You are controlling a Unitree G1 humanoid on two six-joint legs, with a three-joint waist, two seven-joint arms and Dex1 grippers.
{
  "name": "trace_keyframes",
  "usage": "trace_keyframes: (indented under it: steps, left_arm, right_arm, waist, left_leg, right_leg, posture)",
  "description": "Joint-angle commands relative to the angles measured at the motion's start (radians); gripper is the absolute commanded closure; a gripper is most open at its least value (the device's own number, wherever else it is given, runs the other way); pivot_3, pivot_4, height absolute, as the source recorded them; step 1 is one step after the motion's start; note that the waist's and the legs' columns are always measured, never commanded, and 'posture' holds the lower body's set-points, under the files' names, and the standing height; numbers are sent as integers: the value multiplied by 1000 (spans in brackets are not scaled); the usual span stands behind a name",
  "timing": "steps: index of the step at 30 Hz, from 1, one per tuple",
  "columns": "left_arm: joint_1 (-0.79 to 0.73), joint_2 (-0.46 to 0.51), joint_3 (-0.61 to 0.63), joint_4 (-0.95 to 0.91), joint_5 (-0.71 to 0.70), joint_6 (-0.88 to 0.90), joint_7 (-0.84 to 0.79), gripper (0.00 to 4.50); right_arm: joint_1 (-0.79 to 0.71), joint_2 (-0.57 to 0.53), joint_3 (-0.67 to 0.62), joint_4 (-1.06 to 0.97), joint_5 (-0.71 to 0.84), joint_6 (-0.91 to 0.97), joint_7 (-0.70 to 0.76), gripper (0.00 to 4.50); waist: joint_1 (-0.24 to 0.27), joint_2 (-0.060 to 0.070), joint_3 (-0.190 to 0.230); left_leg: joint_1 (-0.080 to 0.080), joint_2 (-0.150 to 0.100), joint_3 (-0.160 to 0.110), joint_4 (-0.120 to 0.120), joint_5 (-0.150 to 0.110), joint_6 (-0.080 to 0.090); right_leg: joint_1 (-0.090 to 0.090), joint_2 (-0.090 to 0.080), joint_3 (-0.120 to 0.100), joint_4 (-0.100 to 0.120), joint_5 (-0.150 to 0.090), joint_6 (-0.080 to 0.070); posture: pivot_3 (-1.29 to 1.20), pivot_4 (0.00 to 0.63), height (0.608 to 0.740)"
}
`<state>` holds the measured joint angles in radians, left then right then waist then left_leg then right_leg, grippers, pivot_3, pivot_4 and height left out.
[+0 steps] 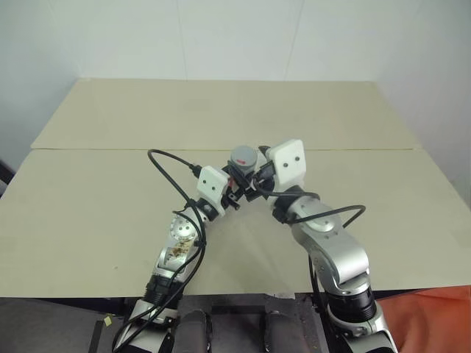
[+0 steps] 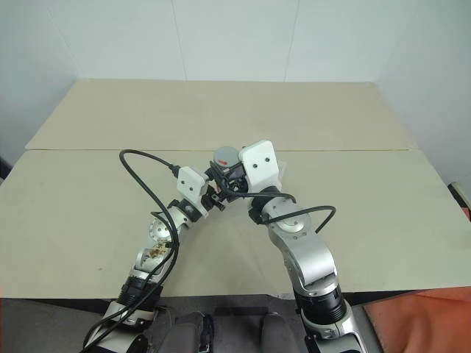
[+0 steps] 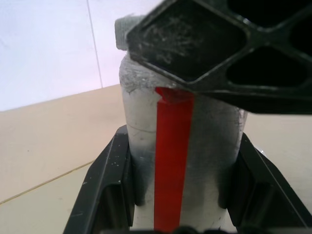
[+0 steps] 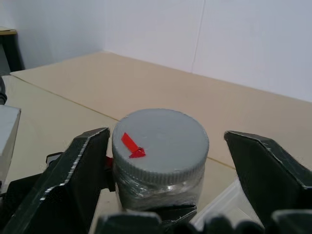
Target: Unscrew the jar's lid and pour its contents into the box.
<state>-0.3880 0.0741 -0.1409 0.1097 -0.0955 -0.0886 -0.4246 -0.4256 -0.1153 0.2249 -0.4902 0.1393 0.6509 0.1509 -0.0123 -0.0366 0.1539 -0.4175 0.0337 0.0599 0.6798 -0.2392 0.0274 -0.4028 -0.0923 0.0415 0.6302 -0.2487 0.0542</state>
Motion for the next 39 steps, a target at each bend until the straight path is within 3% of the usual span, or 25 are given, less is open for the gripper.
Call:
trace_keyframes:
  steps: [1,10,14,25,39]
  left_arm:
    - [-21,-2,-1,-10,3,-39,-3,2538]
    - [-18,-6,-4,4,3,-57,-5,2538]
    - [-21,-9,-5,9,3,-63,-3,2538]
    - [-3,6,-6,-9,-10,-60,-29,2538]
    - [67,106,-14,-136,-173,-21,-263,2538]
  right_arm:
    - [-4,5,-4,-17,-8,-35,10,878]
    - [1,7,-2,-22,-13,-38,29,878]
    - [4,8,-7,-20,-14,-43,32,1679]
    - [-1,-14,-18,-17,-9,-44,70,1680]
    - [-11,-205,-118,-13,211,-79,406,1680]
  waist:
    - [0,0,0]
    - [0,0,0]
    - [0,0,0]
    - [0,0,0]
    - [0,0,0]
  left_leg:
    - [0,0,0,0,0,0]
    - [0,0,0,0,0,0]
    - [0,0,0,0,0,0]
    - [0,0,0,0,0,0]
    - [0,0,0,0,0,0]
  right_leg:
    - [0,0,0,0,0,0]
    - [0,0,0,0,0,0]
    - [0,0,0,0,0,0]
    - [0,0,0,0,0,0]
    - [0,0,0,0,0,0]
  posture:
    - [0,150,740]
    - [0,150,740]
    - [0,150,740]
    - [0,150,740]
    - [0,150,740]
